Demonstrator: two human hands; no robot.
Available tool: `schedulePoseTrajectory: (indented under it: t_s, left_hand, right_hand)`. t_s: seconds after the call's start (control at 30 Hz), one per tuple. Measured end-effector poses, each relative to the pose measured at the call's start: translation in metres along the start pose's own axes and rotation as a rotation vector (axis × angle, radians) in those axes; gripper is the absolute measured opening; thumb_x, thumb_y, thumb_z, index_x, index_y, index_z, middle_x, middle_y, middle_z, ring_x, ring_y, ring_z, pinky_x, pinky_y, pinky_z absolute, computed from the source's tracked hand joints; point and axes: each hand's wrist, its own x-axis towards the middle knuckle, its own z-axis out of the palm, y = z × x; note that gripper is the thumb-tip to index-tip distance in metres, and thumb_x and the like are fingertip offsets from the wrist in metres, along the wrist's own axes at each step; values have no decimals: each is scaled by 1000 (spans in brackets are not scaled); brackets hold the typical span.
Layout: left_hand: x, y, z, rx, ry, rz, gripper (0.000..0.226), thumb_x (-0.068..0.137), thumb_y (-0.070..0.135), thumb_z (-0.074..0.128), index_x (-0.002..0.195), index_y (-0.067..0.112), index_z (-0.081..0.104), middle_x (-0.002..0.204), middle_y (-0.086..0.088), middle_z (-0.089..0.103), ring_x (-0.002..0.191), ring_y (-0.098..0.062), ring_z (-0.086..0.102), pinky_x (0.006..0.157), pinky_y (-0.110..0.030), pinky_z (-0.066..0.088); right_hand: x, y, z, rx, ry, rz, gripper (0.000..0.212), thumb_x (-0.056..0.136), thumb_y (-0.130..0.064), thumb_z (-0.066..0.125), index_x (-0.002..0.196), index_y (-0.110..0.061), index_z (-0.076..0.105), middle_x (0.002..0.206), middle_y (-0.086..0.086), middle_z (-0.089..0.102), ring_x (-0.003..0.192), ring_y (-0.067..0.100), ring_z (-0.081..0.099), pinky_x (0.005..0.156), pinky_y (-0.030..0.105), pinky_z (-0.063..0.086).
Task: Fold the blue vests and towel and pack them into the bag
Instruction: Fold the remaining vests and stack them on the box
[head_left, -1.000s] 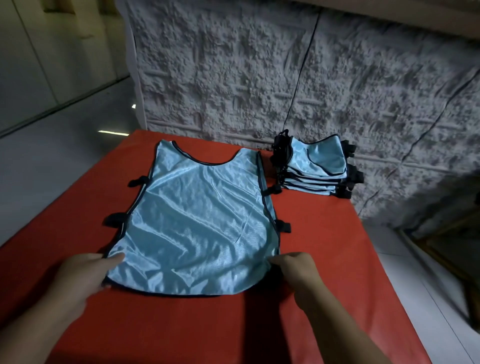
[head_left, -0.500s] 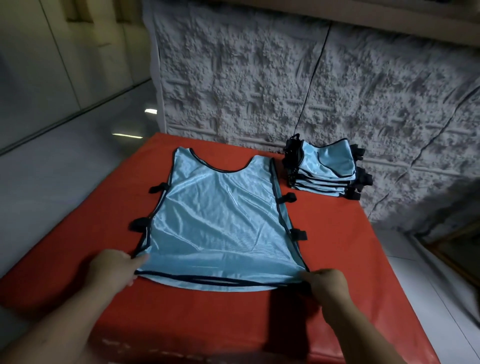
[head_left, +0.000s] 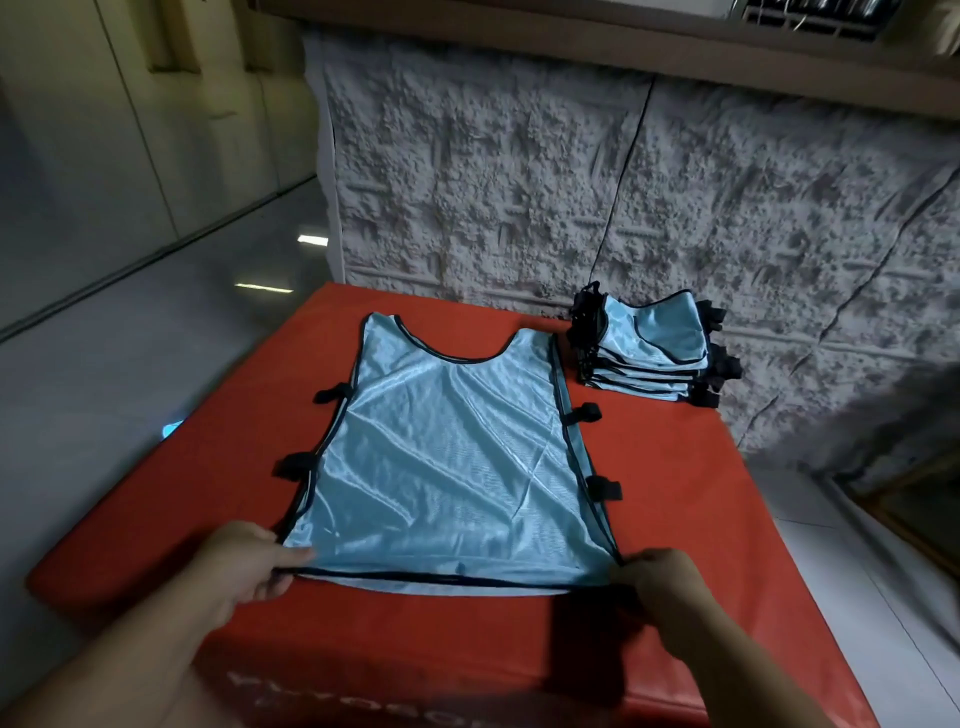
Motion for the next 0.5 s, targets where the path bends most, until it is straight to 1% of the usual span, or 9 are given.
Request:
schedulePoseTrajectory:
  t_s: [0.07,0.1,0.17,0.23,0.27,0.33,0.37,0.43,0.5]
  left_hand:
    - [0,-3,-3,153,12,0,45,72,10,90,101,-4,58,59,-14,60,39,-16,49,37,-19,37]
    - [1,-5,-4,238,6,15,46,71,17,91,98,-4,60,56,-13,61,40,-18,47,40,-20,33]
    - [1,-5,-5,353,3,53,44,67,24,94,81,1,59,53,-10,58,43,-20,51,49,-26,31]
    - [2,-4,-3,419,21,104,48,66,26,95,70,9,50,50,-9,55,42,-20,55,51,-26,32]
    - [3,-3,-1,424,29,138,48,68,27,94,68,11,48,49,-8,52,41,-19,56,51,-25,31]
    - [5,-3,3,360,53,179,47,74,26,89,66,14,44,53,-8,47,42,-19,58,48,-23,27]
    - [6,-3,4,320,67,171,44,77,23,86,66,14,45,54,-8,48,43,-20,59,48,-22,28]
    - [7,-3,3,308,86,154,36,77,14,85,67,10,51,53,-10,57,44,-21,56,49,-24,32]
    - [6,-3,0,371,104,123,34,73,10,87,65,5,55,50,-12,62,42,-20,51,49,-24,37]
  right_hand:
    - [2,3,0,-161,36,-48,20,58,5,85,73,6,72,53,16,59,52,26,57,53,42,51]
    - [4,5,-1,-247,47,-73,21,54,-3,86,70,-1,73,52,13,61,51,27,60,53,43,53]
    - [6,5,-1,-419,70,-128,17,56,-10,85,65,-13,70,53,7,65,55,30,66,55,38,55]
    - [5,4,0,-537,85,-176,17,60,-12,81,65,-20,67,57,2,66,63,28,69,56,33,55]
    - [5,4,1,-572,92,-197,15,61,-14,79,68,-20,68,60,0,66,66,27,69,58,31,55]
    - [6,6,3,-630,110,-231,14,63,-18,76,75,-20,69,66,-2,66,70,26,67,59,27,50]
    - [7,6,4,-651,118,-242,14,64,-18,73,77,-20,68,69,-2,66,70,25,65,60,26,47]
    - [7,6,4,-651,134,-250,10,67,-15,68,75,-20,67,70,-1,66,71,26,62,62,26,46]
    - [6,6,4,-615,134,-217,10,69,-10,63,71,-16,70,63,2,67,64,27,65,58,27,49]
